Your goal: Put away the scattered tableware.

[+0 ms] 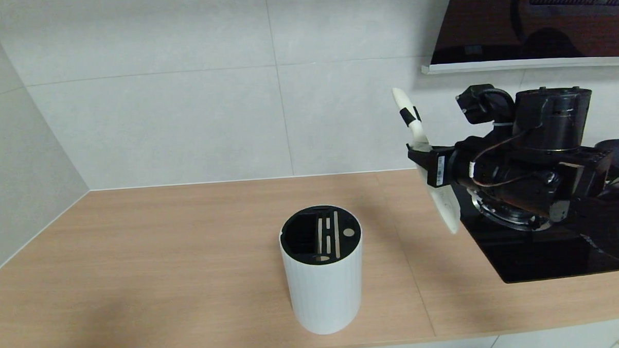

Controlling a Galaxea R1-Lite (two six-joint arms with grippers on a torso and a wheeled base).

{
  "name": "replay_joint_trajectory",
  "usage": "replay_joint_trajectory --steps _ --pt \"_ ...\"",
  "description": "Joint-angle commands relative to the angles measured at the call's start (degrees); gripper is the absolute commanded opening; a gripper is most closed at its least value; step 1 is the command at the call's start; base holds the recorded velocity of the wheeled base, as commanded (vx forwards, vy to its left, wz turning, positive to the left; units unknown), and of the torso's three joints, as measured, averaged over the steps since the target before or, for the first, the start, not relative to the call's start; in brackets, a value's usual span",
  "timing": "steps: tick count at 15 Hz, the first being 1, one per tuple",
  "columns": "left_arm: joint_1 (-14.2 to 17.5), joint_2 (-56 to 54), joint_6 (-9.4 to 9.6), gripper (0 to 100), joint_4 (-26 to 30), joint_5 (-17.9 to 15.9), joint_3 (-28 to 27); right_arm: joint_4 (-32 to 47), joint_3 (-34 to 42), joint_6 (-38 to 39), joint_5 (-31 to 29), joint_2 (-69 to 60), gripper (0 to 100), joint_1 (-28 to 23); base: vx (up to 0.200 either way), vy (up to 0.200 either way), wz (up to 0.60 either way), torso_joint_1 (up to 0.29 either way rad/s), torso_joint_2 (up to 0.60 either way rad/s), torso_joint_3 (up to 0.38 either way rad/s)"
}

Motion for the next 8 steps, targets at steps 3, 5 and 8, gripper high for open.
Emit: replay_joint_trajectory --steps 3,5,8 --pt "-3.0 36.6 -0.36 100 -18.9 -4.6 -9.1 0.0 -0.5 0.0 -0.2 0.6 0 1.1 0.000 0.000 0.00 0.000 0.00 0.000" --pt "-6.2 42.3 -1.86 100 -26.0 -4.5 -6.4 0.1 -0.4 0.1 -0.5 0.3 0 3.4 0.000 0.000 0.00 0.000 0.00 0.000" --pt "-14.7 46.2 -15.13 100 -33.5 -4.3 -7.4 -0.4 1.0 0.2 -2.3 0.9 0 9.4 0.000 0.000 0.00 0.000 0.00 0.000"
